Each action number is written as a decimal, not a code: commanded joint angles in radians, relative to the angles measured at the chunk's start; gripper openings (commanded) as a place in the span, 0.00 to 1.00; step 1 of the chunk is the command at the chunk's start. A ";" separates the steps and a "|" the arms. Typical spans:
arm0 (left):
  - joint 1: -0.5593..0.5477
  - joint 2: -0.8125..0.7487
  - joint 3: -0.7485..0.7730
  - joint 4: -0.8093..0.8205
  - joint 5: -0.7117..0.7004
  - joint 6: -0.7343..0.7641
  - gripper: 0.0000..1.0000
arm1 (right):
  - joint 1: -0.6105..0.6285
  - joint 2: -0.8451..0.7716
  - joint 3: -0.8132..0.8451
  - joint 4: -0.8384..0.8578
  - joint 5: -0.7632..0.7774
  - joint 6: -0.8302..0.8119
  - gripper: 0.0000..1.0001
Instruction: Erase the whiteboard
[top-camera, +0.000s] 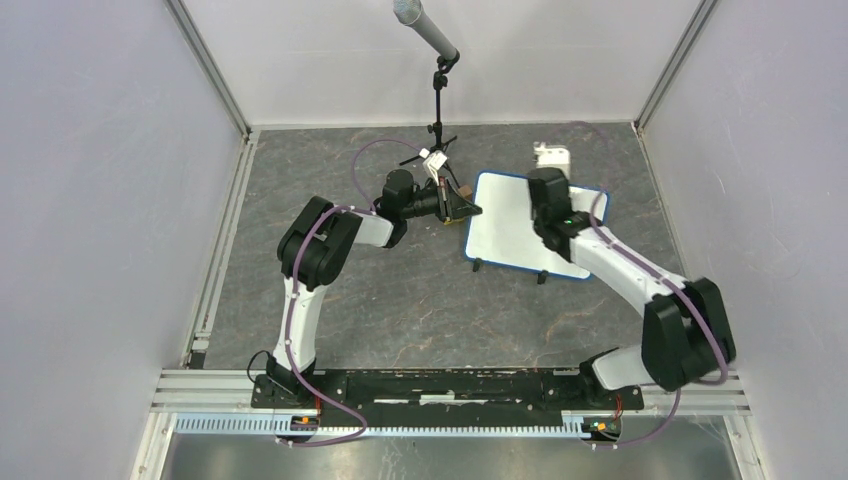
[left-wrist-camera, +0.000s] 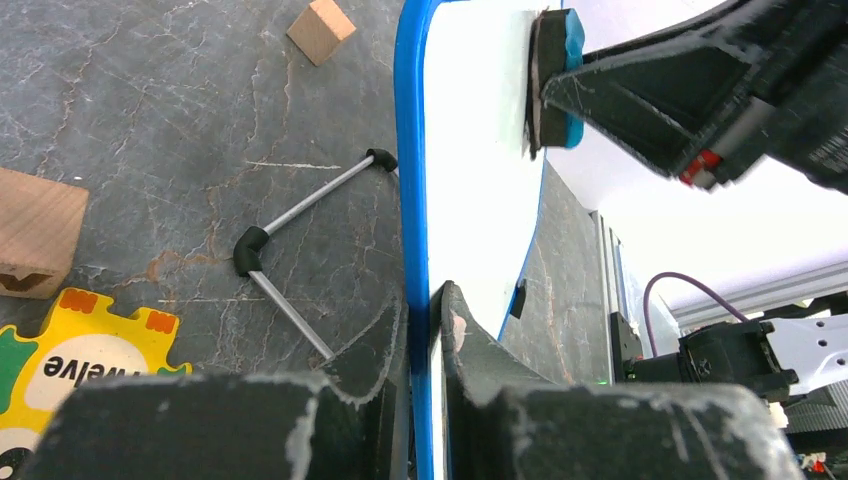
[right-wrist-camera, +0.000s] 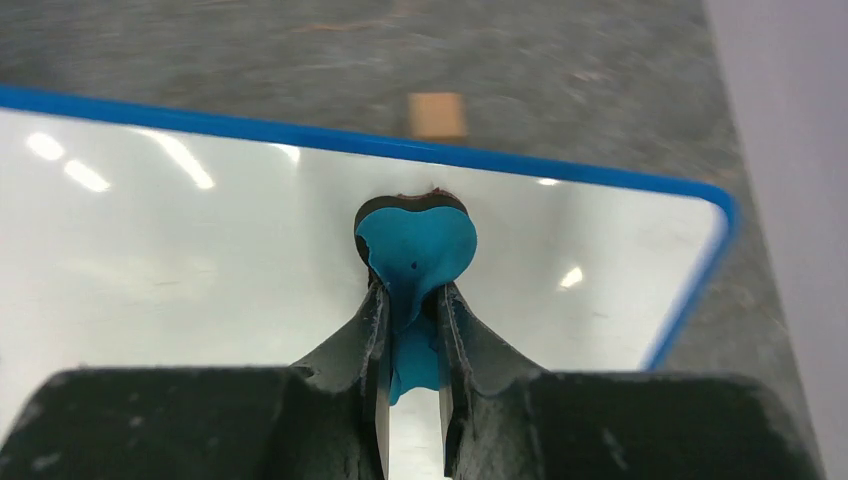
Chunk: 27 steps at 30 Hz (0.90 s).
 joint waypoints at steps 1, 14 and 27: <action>0.021 -0.014 -0.025 -0.060 -0.040 0.097 0.02 | -0.145 -0.047 -0.125 -0.033 0.042 -0.006 0.15; 0.021 -0.016 -0.026 -0.076 -0.043 0.112 0.02 | 0.105 0.152 0.190 -0.074 -0.037 0.004 0.15; 0.029 -0.020 -0.033 -0.078 -0.042 0.106 0.02 | -0.105 -0.085 -0.246 0.110 0.045 0.090 0.15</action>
